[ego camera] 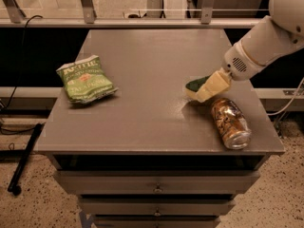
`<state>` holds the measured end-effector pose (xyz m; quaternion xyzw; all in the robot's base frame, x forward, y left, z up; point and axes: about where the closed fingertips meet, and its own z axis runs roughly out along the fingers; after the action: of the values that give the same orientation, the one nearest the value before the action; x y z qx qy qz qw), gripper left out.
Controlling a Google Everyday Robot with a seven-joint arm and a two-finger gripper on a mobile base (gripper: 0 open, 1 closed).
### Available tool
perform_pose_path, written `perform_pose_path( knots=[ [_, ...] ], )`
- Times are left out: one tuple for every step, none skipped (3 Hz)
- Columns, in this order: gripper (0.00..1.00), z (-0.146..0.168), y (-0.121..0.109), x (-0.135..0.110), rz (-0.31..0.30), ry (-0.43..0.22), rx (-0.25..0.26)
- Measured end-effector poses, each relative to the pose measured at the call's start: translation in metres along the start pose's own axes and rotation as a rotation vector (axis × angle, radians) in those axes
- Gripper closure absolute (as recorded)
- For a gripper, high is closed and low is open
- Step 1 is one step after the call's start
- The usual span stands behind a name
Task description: Move sponge near orange can
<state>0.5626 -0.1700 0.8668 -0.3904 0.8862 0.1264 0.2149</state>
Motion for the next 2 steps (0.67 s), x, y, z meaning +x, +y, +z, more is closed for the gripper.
perform_pose_path(
  knots=[
    [0.0,-0.0012,-0.0002,0.0001,0.0,0.0,0.001],
    [0.0,-0.0027,-0.0005,-0.001,0.0,-0.004,0.0]
  ],
)
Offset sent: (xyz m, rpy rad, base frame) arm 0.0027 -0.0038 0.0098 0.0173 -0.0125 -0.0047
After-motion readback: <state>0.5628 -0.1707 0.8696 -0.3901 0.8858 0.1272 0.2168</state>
